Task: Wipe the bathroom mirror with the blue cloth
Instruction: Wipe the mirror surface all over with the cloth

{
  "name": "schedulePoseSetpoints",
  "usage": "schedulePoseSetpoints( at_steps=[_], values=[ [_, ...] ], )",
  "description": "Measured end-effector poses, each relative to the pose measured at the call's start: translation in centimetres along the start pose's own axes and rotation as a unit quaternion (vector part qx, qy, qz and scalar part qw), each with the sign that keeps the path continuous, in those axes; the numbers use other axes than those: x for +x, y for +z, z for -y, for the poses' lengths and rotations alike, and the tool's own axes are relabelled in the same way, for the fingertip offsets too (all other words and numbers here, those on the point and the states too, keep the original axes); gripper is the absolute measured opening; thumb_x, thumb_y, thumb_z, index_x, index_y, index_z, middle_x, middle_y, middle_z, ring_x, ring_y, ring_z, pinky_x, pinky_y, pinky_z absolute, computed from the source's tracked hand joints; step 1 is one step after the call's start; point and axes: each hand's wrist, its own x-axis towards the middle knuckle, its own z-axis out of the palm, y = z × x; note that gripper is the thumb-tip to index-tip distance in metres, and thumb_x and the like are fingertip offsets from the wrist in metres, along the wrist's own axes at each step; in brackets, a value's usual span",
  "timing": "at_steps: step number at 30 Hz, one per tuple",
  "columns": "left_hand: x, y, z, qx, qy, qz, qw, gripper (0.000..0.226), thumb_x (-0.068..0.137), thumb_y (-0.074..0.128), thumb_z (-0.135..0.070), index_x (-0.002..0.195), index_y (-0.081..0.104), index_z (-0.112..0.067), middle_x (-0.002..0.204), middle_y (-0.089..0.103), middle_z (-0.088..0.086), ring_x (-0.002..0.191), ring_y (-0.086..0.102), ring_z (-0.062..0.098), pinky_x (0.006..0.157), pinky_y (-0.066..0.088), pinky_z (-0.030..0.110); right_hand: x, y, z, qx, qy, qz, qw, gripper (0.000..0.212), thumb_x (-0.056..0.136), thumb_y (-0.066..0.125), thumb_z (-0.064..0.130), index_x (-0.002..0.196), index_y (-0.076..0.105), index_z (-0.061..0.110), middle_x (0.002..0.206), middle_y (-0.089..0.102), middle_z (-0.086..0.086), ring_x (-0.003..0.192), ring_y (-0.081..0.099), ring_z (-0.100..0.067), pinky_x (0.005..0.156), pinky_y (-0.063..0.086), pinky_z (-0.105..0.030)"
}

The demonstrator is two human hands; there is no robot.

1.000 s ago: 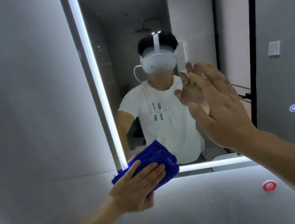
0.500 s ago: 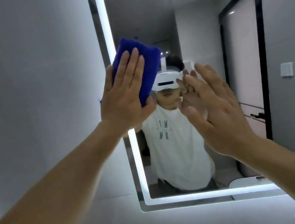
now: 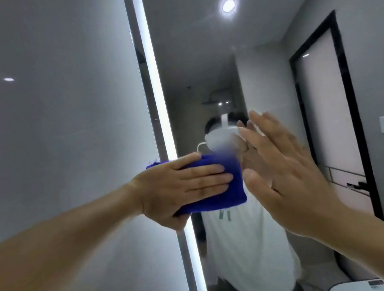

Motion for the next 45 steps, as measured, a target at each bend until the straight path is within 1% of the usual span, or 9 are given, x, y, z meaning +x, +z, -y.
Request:
schedulePoseSetpoints(
  at_steps=[2, 9, 16, 20, 25, 29, 33, 40, 45],
  values=[
    [0.7, -2.2, 4.7, 0.022, -0.036, -0.011, 0.999, 0.080, 0.084, 0.048, -0.037, 0.156, 0.021, -0.013, 0.163, 0.018, 0.004, 0.151, 0.014, 0.024, 0.118, 0.024, 0.051, 1.4, 0.2, 0.0, 0.000, -0.006, -0.010, 1.000, 0.061, 0.091, 0.030, 0.036, 0.151, 0.031, 0.022, 0.162, 0.012, 0.009, 0.149, -0.002, -0.002, 0.121, 0.008, -0.032],
    [1.8, -5.8, 13.9, 0.081, -0.106, -0.004, 0.991, 0.085, 0.082, 0.047, -0.045, 0.155, 0.019, -0.012, 0.163, 0.019, 0.007, 0.151, 0.012, 0.022, 0.118, 0.024, 0.050, 6.2, 0.6, 0.4, -0.007, -0.033, -0.054, 0.998, 0.061, 0.091, 0.038, 0.031, 0.151, 0.033, 0.022, 0.162, 0.011, 0.012, 0.147, -0.005, 0.003, 0.119, -0.001, -0.020],
    [2.7, -8.4, 20.6, 0.076, -0.212, -0.005, 0.974, 0.088, 0.084, 0.034, -0.056, 0.156, 0.003, -0.018, 0.165, 0.009, 0.003, 0.152, 0.002, 0.018, 0.123, 0.010, 0.040, 9.8, 0.0, 1.3, -0.039, -0.082, -0.065, 0.994, 0.068, 0.086, 0.018, 0.046, 0.152, 0.026, 0.031, 0.161, 0.000, 0.020, 0.146, -0.012, 0.004, 0.123, 0.010, -0.035],
    [3.8, -9.4, 24.6, 0.059, -0.344, 0.008, 0.937, 0.094, 0.079, 0.027, -0.064, 0.152, -0.020, -0.028, 0.163, -0.017, -0.008, 0.149, -0.015, 0.007, 0.124, 0.004, 0.037, 10.9, 0.0, 0.6, -0.018, -0.112, -0.152, 0.982, 0.062, 0.082, 0.035, 0.037, 0.139, 0.052, 0.020, 0.158, 0.029, 0.006, 0.148, 0.021, -0.011, 0.112, 0.025, -0.037],
    [4.8, -9.8, 27.4, 0.030, -0.424, -0.032, 0.905, 0.097, 0.074, 0.025, -0.066, 0.154, -0.017, -0.029, 0.160, -0.021, -0.015, 0.144, -0.022, -0.002, 0.123, 0.002, 0.035, 11.6, -0.1, -0.6, -0.054, -0.126, -0.181, 0.974, 0.058, 0.078, 0.042, 0.034, 0.129, 0.062, 0.015, 0.152, 0.041, 0.000, 0.142, 0.036, -0.021, 0.102, 0.032, -0.039],
    [5.7, -10.2, 29.0, 0.022, -0.487, -0.049, 0.872, 0.096, 0.076, 0.025, -0.059, 0.155, -0.013, -0.021, 0.163, -0.016, -0.007, 0.149, -0.016, 0.007, 0.122, 0.006, 0.039, 12.8, -0.4, -0.9, -0.080, -0.125, -0.147, 0.978, 0.061, 0.083, 0.035, 0.036, 0.139, 0.053, 0.019, 0.158, 0.030, 0.004, 0.147, 0.024, -0.014, 0.109, 0.027, -0.037],
    [6.4, -10.3, 29.9, 0.011, -0.540, -0.066, 0.839, 0.095, 0.076, 0.022, -0.059, 0.155, -0.010, -0.017, 0.164, -0.015, -0.004, 0.149, -0.015, 0.010, 0.121, 0.010, 0.040, 16.5, -1.6, -0.7, -0.115, -0.093, -0.094, 0.985, 0.074, 0.083, 0.003, 0.047, 0.155, 0.008, 0.033, 0.161, -0.013, 0.018, 0.144, -0.021, 0.001, 0.122, 0.004, -0.035],
    [8.2, -10.5, 30.2, -0.038, -0.653, -0.112, 0.748, 0.088, 0.091, 0.034, -0.057, 0.155, -0.008, -0.014, 0.164, -0.013, -0.002, 0.150, -0.015, 0.016, 0.118, 0.015, 0.047, 21.9, -3.7, -0.3, -0.109, -0.089, -0.126, 0.982, 0.066, 0.089, 0.025, 0.042, 0.154, 0.016, 0.030, 0.163, -0.002, 0.012, 0.147, -0.012, -0.002, 0.112, -0.010, -0.025],
    [9.5, -10.8, 29.6, -0.081, -0.714, -0.151, 0.679, 0.094, 0.090, 0.040, -0.054, 0.154, -0.009, -0.006, 0.164, -0.012, 0.005, 0.150, -0.014, 0.023, 0.117, 0.017, 0.050, 22.8, -5.7, -0.9, -0.108, -0.070, -0.123, 0.984, 0.062, 0.097, 0.037, 0.037, 0.154, 0.015, 0.028, 0.164, -0.004, 0.011, 0.148, -0.011, -0.006, 0.118, -0.005, -0.033]
  ],
)
